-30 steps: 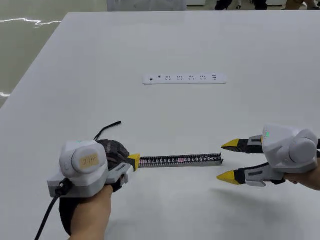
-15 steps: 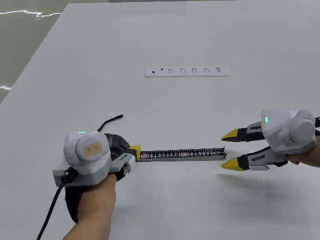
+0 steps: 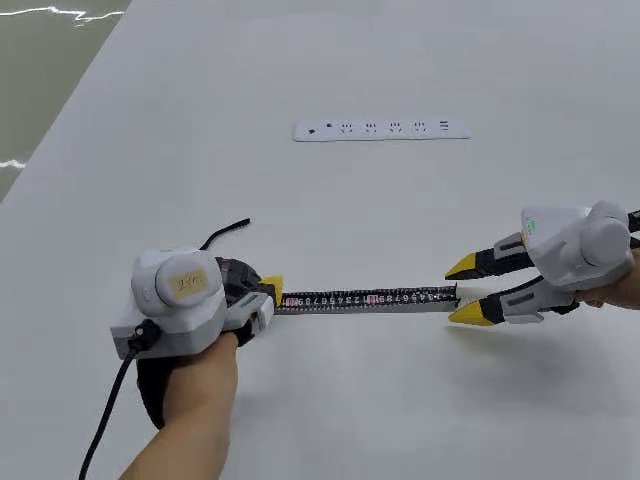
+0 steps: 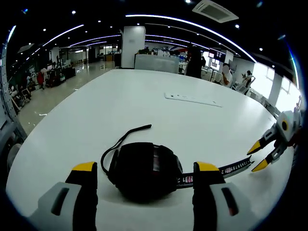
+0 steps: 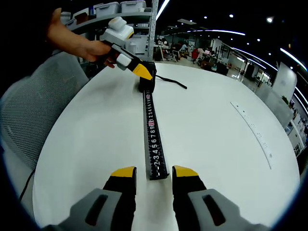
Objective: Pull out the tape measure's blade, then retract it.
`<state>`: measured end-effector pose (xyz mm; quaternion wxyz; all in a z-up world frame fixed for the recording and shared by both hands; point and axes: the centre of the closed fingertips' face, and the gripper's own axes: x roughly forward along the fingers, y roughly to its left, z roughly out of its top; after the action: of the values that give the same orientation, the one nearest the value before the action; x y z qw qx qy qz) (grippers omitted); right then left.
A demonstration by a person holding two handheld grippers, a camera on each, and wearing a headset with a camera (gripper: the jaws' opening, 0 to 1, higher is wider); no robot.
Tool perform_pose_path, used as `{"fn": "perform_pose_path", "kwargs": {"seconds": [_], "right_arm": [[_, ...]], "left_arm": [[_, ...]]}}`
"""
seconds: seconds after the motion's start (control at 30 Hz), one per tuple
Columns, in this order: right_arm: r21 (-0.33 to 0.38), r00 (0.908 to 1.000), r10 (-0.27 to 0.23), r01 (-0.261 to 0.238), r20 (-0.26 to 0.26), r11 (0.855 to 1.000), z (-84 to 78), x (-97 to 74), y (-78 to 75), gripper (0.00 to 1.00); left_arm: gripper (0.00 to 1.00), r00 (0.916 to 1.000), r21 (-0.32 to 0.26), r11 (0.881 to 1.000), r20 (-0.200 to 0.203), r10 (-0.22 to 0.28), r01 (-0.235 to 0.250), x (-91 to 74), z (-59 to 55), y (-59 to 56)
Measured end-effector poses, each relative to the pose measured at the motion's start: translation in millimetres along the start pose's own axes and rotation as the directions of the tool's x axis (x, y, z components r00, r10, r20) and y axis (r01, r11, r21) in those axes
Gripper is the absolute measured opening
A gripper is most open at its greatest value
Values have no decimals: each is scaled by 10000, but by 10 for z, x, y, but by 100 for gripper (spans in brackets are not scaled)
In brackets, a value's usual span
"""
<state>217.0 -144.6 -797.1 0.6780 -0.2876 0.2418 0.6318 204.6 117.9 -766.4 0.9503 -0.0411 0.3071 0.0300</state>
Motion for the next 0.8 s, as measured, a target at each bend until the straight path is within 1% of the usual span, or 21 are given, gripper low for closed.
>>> {"fn": "perform_pose_path", "kwargs": {"seconds": [0.03, 0.1, 0.2, 0.23, 0.3, 0.33, 0.4, 0.43, 0.5, 0.6, 0.8], "right_arm": [[39, 10000, 28, -28, 66, 10000, 7, 3, -4, 28], [62, 10000, 67, -68, 69, 10000, -31, 23, -33, 27], [98, 9998, 159, -161, 146, 9998, -57, 41, -59, 23], [133, 9998, 160, -162, 155, 9998, -43, 41, -55, 22], [122, 9996, 218, -221, 181, 9997, -20, 40, -34, 21], [111, 9994, 275, -277, 192, 9996, -9, 43, -18, 19], [77, 9993, 337, -338, 177, 9994, -35, 61, -25, 19], [69, 9992, 359, -360, 159, 9993, -49, 69, -28, 18], [45, 9992, 364, -365, 152, 9993, -55, 76, -26, 18], [21, 9992, 351, -351, 172, 9994, -55, 82, -31, 16], [-117, 9995, 288, -286, 158, 9995, -71, 85, -44, 15]], "left_arm": [[78, 10000, -12, 10000, -1, 19, -19, -2, 11, -18], [78, 10000, -44, 10000, -20, 37, -37, -1, -17, 24], [77, 10000, 5, 10000, -20, -25, 25, 44, -2, -11], [77, 10000, 16, 10000, -24, -20, 21, 55, -4, -13], [76, 10000, 19, 10000, -27, -7, 7, 66, -21, 36], [76, 10000, -9, 10000, -38, 29, -29, 57, -24, 42], [76, 10000, -13, 10000, -64, 11, -11, 59, -27, 24], [75, 10000, 26, 10000, -94, -12, 12, 76, -22, -8], [75, 9999, 14, 10000, -105, 6, -6, 51, -44, 2], [74, 9999, 47, 10000, -93, -39, 40, 81, -25, -45], [73, 10000, -13, 10000, -32, -50, 50, 94, -9, -43]]}}
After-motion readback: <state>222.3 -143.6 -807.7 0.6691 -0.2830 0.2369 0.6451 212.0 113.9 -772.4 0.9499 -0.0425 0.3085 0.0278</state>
